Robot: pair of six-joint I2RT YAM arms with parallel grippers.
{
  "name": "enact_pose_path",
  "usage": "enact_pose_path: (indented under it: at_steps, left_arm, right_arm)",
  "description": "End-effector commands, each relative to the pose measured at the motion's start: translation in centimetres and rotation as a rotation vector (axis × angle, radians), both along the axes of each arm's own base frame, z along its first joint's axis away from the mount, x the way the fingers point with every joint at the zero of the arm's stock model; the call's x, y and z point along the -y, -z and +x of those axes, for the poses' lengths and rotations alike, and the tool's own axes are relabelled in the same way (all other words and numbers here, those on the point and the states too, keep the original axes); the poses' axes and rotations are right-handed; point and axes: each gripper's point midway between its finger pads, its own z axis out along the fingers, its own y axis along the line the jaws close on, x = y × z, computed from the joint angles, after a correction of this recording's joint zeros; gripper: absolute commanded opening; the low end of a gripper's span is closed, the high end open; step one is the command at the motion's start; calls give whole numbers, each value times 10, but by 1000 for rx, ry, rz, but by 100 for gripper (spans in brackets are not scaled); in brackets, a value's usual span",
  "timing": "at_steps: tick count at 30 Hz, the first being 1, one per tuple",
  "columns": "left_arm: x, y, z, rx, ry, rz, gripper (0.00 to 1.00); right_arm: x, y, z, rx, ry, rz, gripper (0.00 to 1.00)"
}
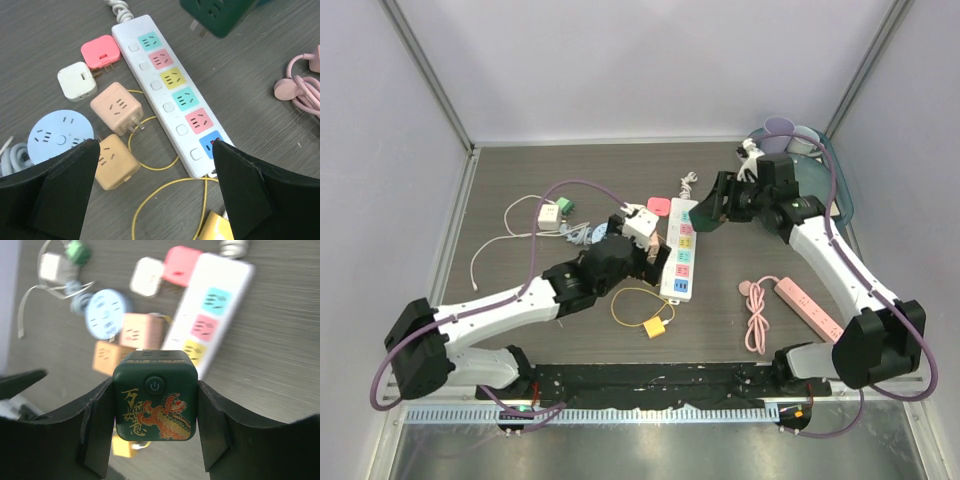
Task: Insert the plug
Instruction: Insert the plug into the socket.
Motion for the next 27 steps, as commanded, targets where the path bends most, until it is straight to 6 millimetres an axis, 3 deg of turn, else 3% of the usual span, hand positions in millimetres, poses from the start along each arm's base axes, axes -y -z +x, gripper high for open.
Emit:
enact_pose_path:
  at_steps: [1, 3, 5, 6, 7, 9, 11, 15, 21, 27]
  left_arm:
    - [8, 15, -7, -118, -183, 52, 100]
    - [13, 21, -8, -154, -229, 93, 100]
    - [25, 47, -15, -205, -259, 164, 100]
    - [27, 42, -14, -202, -280, 201, 100]
    - [35, 62, -19, -218, -280, 274, 100]
    - [47, 57, -20, -217, -303, 308, 100]
    - [66, 76, -30, -216, -270, 378, 100]
    - [93, 88, -39, -190, -242, 447, 100]
    - [87, 121, -32, -143, -293, 601, 100]
    - [70, 138, -32, -148, -305, 672, 100]
  right_arm:
    - [56, -7, 8, 101, 196, -156, 1]
    - [70, -7, 6, 115, 256, -184, 1]
    - [86, 0, 5, 111, 326, -223, 1]
    - [91, -2, 3, 117, 349, -226, 1]
    - [98, 3, 1, 111, 373, -241, 1]
    - [109, 5, 1, 117, 423, -269, 1]
    - [117, 7, -2, 119, 454, -281, 1]
    - [124, 9, -4, 122, 476, -289, 1]
    - [132, 10, -6, 129, 498, -307, 1]
    - [129, 10, -5, 141, 475, -300, 1]
